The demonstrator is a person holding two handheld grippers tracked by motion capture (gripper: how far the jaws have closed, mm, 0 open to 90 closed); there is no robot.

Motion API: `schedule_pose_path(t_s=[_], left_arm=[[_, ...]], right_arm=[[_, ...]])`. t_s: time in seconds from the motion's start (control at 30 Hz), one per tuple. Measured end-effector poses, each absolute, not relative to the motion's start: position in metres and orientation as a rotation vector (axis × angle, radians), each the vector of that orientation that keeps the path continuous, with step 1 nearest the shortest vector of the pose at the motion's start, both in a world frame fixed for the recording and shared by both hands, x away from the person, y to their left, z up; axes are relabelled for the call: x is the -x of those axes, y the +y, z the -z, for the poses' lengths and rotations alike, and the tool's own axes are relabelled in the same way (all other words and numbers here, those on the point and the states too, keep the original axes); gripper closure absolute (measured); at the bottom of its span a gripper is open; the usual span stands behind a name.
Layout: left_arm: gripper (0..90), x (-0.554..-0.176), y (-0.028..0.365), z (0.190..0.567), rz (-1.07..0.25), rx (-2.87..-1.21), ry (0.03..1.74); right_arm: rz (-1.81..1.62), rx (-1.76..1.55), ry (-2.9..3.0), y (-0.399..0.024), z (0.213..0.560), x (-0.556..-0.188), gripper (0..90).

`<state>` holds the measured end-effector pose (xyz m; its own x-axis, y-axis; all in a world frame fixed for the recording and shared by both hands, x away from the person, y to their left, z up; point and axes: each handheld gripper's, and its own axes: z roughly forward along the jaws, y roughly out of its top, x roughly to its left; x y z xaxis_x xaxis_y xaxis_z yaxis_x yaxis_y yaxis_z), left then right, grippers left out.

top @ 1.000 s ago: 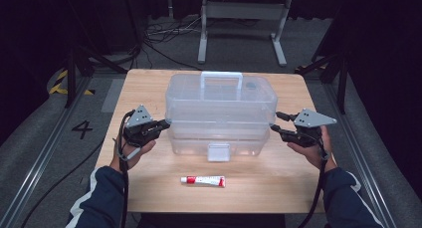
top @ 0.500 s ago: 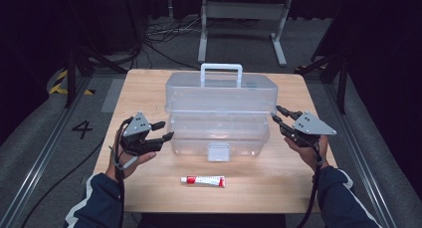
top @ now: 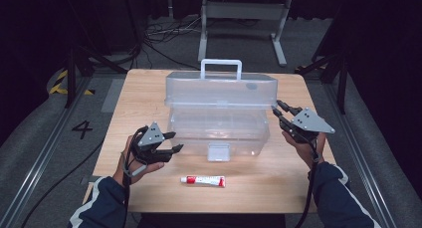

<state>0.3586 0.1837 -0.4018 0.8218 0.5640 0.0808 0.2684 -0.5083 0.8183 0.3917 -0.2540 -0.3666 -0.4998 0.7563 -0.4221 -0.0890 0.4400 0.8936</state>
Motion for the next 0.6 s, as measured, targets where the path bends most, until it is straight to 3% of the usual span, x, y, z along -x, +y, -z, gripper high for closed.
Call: schedule_pose_path(t_s=[0.6], left_arm=[[51.2,-0.366,0.161,0.402,-0.392,-2.194,0.545]], right_arm=[[-1.191,-0.627,1.758,-0.249,0.353,-0.400,76.3]])
